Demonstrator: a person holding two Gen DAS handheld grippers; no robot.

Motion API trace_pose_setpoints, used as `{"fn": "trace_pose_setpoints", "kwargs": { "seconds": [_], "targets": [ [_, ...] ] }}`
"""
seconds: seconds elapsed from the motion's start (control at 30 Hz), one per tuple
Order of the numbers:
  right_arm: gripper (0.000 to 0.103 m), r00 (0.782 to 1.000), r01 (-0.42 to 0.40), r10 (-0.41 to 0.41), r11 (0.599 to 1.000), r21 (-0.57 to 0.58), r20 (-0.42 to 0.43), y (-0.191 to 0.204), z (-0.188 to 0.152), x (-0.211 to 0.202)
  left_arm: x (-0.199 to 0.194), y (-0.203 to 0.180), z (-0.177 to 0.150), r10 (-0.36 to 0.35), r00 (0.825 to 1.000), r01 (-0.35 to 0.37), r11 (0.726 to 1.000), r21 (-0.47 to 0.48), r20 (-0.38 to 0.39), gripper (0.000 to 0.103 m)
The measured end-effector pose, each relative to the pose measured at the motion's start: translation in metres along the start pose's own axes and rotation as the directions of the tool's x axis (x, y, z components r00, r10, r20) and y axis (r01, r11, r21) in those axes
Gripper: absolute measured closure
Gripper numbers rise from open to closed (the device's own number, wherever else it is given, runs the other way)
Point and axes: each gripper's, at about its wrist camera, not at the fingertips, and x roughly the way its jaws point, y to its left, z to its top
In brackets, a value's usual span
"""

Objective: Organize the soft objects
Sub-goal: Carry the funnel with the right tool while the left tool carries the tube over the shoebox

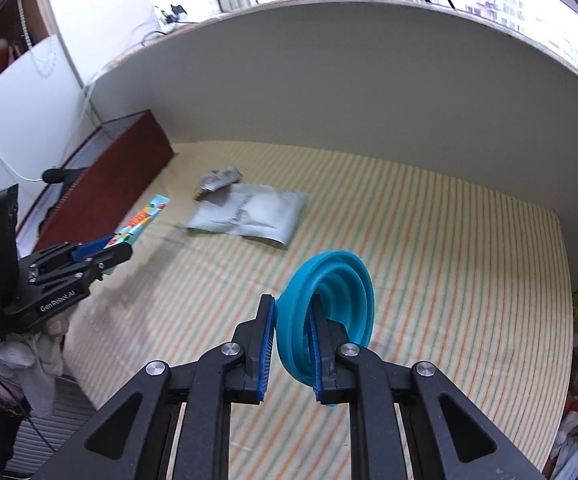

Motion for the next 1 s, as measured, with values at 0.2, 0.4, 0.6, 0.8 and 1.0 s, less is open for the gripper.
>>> {"fn": "trace_pose_setpoints", "kwargs": {
  "seconds": [0.2, 0.4, 0.6, 0.8, 1.0],
  "targets": [
    [0.089, 0.998, -0.058, 0.06, 0.996, -0.062, 0.031, 0.039, 0.021, -0.015, -0.038, 0.009, 0.008, -0.001, 0.998, 0.001, 1.0, -0.005, 0.058, 0.076],
    [0.089, 0.991, -0.098, 0.109, 0.985, -0.143, 0.073, 0.086, 0.054, -0.023, -0.074, 0.035, 0.013, 0.041, 0.993, -0.039, 0.999, -0.015, 0.111, 0.076],
    [0.089, 0.985, -0.118, 0.143, 0.964, -0.239, 0.092, 0.142, 0.09, -0.016, -0.096, 0.07, 0.008, 0.106, 0.986, -0.099, 0.994, -0.055, 0.132, 0.076],
    [0.089, 0.977, -0.162, 0.194, 0.941, -0.297, 0.084, 0.196, 0.128, 0.006, -0.107, 0.098, 0.0, 0.176, 0.975, -0.166, 0.983, -0.08, 0.138, 0.076],
    [0.089, 0.975, -0.187, 0.215, 0.925, -0.332, 0.051, 0.243, 0.161, 0.043, -0.102, 0.12, 0.001, 0.208, 0.971, -0.195, 0.975, -0.112, 0.118, 0.076]
  ]
}}
